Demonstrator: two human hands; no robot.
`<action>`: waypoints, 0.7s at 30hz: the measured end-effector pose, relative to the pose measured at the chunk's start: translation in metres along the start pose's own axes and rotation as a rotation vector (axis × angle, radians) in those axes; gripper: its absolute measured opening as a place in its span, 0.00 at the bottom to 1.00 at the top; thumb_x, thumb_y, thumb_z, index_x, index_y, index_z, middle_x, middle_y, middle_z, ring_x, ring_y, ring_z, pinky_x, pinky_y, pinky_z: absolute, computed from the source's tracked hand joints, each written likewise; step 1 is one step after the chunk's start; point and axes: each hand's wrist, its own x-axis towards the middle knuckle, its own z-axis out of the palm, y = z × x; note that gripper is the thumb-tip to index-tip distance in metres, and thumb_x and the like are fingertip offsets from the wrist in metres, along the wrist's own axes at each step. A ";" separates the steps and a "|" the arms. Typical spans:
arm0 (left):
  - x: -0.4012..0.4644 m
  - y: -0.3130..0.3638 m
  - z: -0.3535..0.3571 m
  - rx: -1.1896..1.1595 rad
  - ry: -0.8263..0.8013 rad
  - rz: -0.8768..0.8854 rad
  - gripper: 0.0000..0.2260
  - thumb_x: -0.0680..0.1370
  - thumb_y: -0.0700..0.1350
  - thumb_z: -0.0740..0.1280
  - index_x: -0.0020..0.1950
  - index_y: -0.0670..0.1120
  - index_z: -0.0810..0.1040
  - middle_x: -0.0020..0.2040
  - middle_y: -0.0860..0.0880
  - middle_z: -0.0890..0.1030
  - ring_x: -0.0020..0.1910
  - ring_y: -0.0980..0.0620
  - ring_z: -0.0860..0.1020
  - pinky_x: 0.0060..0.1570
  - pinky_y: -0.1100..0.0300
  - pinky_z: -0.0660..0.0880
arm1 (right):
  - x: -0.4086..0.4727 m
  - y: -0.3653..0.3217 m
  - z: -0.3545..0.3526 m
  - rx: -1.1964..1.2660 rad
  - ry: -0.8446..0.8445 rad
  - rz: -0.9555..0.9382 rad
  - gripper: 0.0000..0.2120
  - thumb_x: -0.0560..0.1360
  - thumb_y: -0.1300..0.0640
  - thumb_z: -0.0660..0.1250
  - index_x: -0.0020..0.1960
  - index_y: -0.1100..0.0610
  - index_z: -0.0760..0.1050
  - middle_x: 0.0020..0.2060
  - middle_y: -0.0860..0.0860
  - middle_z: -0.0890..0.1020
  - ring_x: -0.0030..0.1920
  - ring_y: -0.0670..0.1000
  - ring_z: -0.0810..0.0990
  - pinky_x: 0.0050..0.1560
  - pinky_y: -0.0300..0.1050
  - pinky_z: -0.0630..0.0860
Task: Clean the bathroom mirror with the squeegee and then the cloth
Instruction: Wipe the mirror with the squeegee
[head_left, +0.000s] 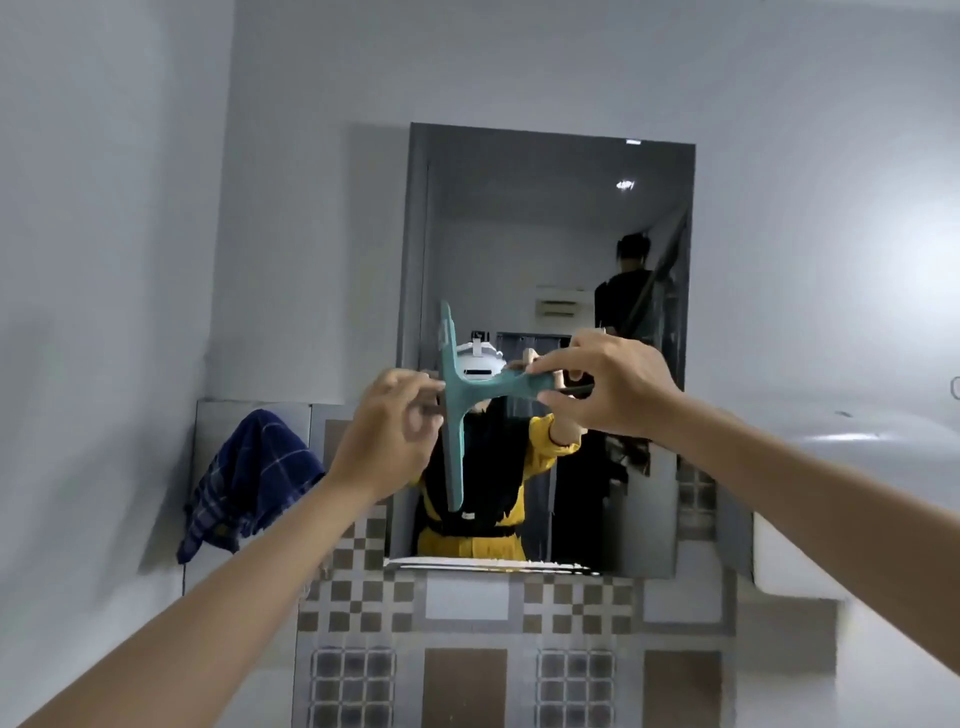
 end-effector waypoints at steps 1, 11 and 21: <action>0.006 -0.006 0.001 0.033 0.016 0.003 0.16 0.71 0.38 0.72 0.58 0.44 0.76 0.54 0.45 0.77 0.52 0.50 0.75 0.53 0.69 0.70 | 0.010 0.007 -0.007 -0.021 0.023 0.027 0.12 0.71 0.46 0.71 0.55 0.42 0.81 0.36 0.47 0.75 0.30 0.49 0.73 0.28 0.37 0.61; 0.049 -0.087 0.011 0.506 -0.384 -0.214 0.48 0.66 0.59 0.73 0.76 0.56 0.45 0.78 0.47 0.46 0.75 0.41 0.52 0.70 0.42 0.61 | 0.155 0.033 -0.050 -0.070 0.276 0.067 0.14 0.69 0.39 0.71 0.54 0.39 0.80 0.43 0.44 0.77 0.44 0.48 0.75 0.43 0.42 0.65; 0.042 -0.119 0.029 0.512 -0.351 -0.221 0.53 0.67 0.55 0.74 0.71 0.65 0.32 0.78 0.45 0.41 0.75 0.38 0.50 0.67 0.39 0.65 | 0.231 0.021 -0.027 -0.172 0.202 -0.056 0.15 0.73 0.41 0.68 0.58 0.42 0.79 0.42 0.42 0.74 0.45 0.48 0.72 0.41 0.43 0.65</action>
